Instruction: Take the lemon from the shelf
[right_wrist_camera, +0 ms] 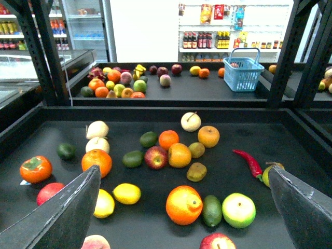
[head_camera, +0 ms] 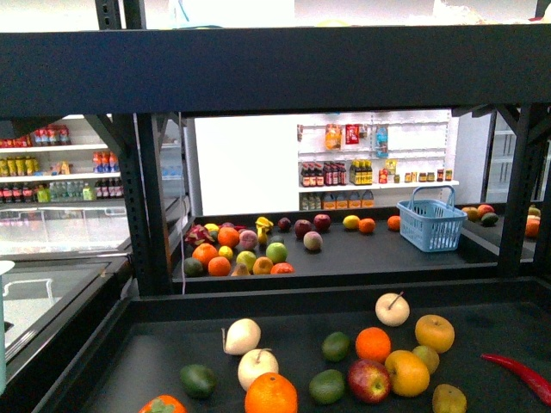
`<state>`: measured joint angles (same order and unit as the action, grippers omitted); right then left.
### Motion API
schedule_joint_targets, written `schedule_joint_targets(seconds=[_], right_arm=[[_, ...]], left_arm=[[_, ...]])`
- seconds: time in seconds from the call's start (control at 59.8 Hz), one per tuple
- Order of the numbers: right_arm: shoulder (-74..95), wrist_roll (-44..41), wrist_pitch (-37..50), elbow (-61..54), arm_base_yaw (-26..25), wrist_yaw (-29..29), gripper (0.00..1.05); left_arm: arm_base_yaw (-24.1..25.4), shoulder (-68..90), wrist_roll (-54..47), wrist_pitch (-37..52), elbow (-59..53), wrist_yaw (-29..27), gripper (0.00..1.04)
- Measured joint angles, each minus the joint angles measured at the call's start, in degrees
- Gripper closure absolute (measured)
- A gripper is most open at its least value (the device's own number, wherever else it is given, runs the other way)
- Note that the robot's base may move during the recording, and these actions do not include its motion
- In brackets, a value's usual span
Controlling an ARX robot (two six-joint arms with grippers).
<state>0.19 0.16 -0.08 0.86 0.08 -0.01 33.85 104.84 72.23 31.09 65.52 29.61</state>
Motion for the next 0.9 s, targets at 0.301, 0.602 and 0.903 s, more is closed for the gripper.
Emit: schedule_joint_targets(seconds=[0.301, 0.602, 0.903], right_arm=[[0.0, 0.0, 0.0, 0.0, 0.0, 0.0, 0.07], [0.0, 0.0, 0.0, 0.0, 0.0, 0.0, 0.07], [0.0, 0.0, 0.0, 0.0, 0.0, 0.0, 0.07]], left_arm=[[-3.5, -7.3, -9.9, -5.0, -4.8, 3.1, 0.93], [-16.5, -19.9, -22.8, -15.3, -8.7, 15.0, 0.97], [-33.4, -22.1, -30.9, -14.9, -11.3, 17.0, 0.97]])
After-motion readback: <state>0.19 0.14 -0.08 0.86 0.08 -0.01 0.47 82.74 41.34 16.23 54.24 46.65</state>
